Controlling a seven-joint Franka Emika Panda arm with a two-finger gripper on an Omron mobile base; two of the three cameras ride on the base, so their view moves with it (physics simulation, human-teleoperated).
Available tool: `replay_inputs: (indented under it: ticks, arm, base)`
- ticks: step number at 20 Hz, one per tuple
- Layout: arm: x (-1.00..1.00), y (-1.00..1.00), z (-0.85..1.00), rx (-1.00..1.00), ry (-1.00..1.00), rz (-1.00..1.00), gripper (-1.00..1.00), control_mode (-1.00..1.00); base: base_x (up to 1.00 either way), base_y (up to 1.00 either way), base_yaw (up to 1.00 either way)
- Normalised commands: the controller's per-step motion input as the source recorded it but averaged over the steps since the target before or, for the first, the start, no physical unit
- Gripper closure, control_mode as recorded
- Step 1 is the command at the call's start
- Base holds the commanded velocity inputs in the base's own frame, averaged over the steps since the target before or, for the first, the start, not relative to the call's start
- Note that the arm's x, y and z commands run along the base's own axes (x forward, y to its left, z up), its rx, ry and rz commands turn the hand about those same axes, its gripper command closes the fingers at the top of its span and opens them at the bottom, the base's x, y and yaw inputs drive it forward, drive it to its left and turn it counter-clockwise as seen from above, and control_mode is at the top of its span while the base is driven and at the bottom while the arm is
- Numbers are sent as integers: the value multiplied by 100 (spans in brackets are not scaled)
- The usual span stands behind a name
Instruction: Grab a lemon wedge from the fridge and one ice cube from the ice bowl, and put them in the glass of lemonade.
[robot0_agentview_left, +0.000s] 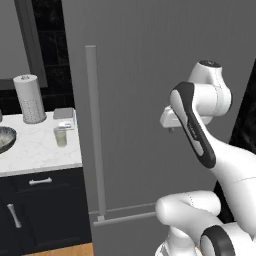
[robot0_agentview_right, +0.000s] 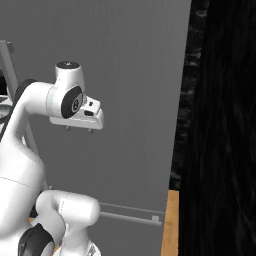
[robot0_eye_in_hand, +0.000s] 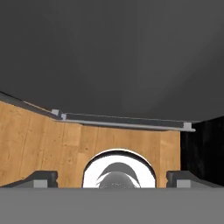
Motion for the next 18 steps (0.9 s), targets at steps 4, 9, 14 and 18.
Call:
replay_inputs:
  ticks: [4, 9, 14, 18]
  arm:
    - [-9, -6, 0, 0, 5, 0, -100, -100]
    - [-3, 0, 0, 0, 0, 0, -100, 100]
    - [0, 0, 0, 0, 0, 0, -100, 100]
    - [0, 0, 0, 0, 0, 0, -100, 100]
  base:
    - [0, 0, 0]
    - [-38, 29, 0]
    - [-52, 63, 0]
    - [-24, 72, 0]
